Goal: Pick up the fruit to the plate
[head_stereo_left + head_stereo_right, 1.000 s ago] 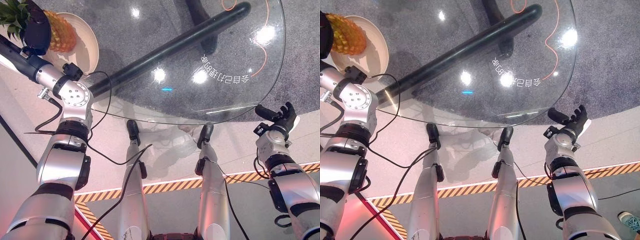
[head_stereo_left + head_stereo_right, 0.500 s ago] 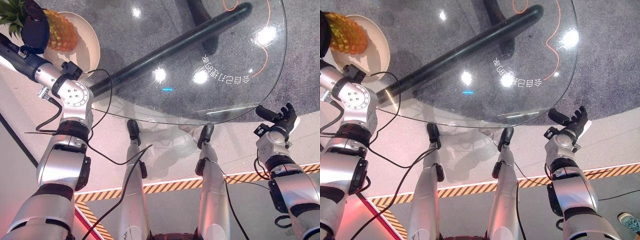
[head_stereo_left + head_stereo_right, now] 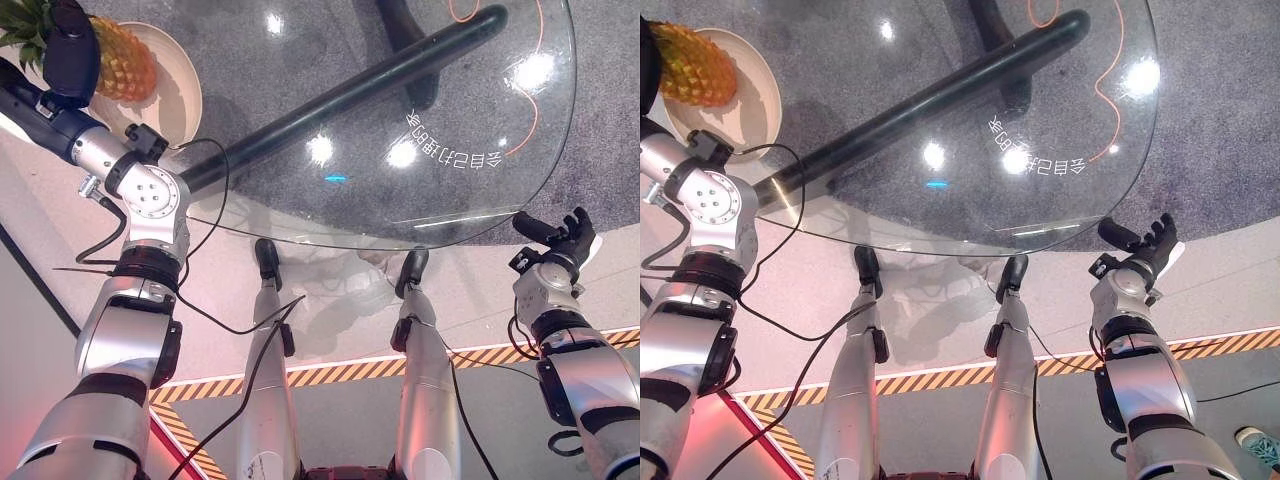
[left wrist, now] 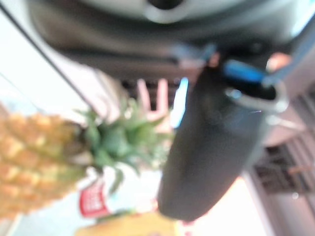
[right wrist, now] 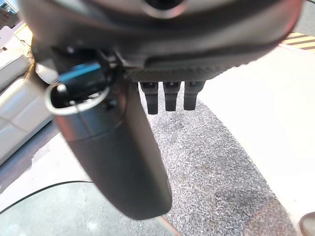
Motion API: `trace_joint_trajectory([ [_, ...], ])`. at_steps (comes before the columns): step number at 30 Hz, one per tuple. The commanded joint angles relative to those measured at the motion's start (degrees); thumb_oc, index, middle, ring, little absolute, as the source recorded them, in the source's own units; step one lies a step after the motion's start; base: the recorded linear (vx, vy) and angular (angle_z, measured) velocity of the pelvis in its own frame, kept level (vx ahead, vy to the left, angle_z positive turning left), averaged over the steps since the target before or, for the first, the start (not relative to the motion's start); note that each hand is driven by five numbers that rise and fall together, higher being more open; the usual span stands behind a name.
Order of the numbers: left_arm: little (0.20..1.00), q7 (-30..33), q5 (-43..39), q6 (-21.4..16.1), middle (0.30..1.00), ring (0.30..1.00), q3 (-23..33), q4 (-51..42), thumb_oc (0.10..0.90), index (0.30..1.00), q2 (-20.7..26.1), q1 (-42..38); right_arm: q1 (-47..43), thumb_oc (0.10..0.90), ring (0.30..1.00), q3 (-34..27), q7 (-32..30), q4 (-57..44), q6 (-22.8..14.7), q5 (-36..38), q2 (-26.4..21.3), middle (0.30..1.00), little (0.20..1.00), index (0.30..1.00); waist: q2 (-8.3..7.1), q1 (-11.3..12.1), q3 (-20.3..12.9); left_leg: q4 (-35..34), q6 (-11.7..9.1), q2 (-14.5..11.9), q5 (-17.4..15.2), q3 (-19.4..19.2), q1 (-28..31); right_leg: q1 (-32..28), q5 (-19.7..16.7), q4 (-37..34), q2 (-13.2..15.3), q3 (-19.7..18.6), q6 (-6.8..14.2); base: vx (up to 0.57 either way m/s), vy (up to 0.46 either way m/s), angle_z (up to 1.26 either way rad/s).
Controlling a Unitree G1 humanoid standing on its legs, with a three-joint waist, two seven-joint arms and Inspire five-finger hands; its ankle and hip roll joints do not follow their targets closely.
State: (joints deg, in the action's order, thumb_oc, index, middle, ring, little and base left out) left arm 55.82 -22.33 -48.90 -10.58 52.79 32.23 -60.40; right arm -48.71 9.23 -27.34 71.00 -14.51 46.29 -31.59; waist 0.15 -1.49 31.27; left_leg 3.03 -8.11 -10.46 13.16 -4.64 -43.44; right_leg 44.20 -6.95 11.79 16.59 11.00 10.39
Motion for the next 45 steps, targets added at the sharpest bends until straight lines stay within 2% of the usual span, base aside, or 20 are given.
trace_joint_trajectory([
  [1, 0.900, 0.26, 0.98, -6.70, 0.900, 0.900, 1.89, -2.37, 0.800, 0.900, 3.48, -3.58, 1.34, 0.800, 0.900, -0.67, -1.88, -0.22, -3.30, -0.71, -2.11, 0.900, 0.900, 0.900, -2.06, 2.35, -1.47, 6.48, -1.09, -0.09, -6.84, 0.85, -1.26, -0.55, 2.12, 0.19, -1.11, 2.06, 0.64, 0.00, 0.000, 0.00],
  [12, 0.900, 1.99, 1.54, -6.52, 0.900, 0.900, 3.00, -5.16, 0.800, 0.900, 2.88, -1.70, 2.22, 0.800, 0.900, -1.44, -2.65, -0.50, -3.77, -0.75, -1.52, 0.900, 0.900, 0.900, -1.69, 2.77, -1.47, 6.21, -0.91, 0.22, -6.89, 0.92, -1.18, -0.54, 1.79, -0.12, -0.71, 2.46, 0.86, 0.00, 0.000, 0.00],
  [26, 0.900, 2.32, -0.72, -5.91, 0.900, 0.900, 5.40, -5.39, 0.800, 0.900, 2.45, 1.42, 3.19, 0.800, 0.900, -2.07, -3.08, -1.16, -3.56, -0.66, -1.20, 0.900, 0.900, 0.900, -1.94, 3.29, -1.47, 6.66, -0.65, 0.45, -7.05, 1.34, -0.16, -1.58, 1.71, 0.02, -0.48, 2.56, 0.82, 0.00, -0.001, 0.01],
  [36, 0.900, 0.56, -0.92, -5.19, 0.900, 0.900, 6.64, -5.51, 0.800, 0.900, 3.08, 4.31, 5.18, 0.800, 0.900, -2.81, -2.06, -0.20, -3.52, -0.95, -1.35, 0.900, 0.900, 0.900, -1.72, 3.93, -1.47, 7.04, -0.69, 0.22, -8.04, 0.96, 2.28, -3.76, 2.73, 0.74, -0.07, 3.06, 1.01, 0.00, -0.001, 0.00],
  [45, 0.900, -1.98, -1.14, -4.47, 0.900, 0.900, 8.56, -6.68, 0.800, 0.900, 3.65, 9.50, 9.72, 0.800, 0.900, -3.66, -1.33, -0.46, -3.73, -2.22, -0.16, 0.900, 0.900, 0.900, -1.65, 4.44, -1.47, 6.46, -0.58, 0.15, -8.50, 0.33, 6.95, -8.14, 3.08, 0.25, 0.27, 3.12, 1.17, 0.00, 0.000, 0.00],
])
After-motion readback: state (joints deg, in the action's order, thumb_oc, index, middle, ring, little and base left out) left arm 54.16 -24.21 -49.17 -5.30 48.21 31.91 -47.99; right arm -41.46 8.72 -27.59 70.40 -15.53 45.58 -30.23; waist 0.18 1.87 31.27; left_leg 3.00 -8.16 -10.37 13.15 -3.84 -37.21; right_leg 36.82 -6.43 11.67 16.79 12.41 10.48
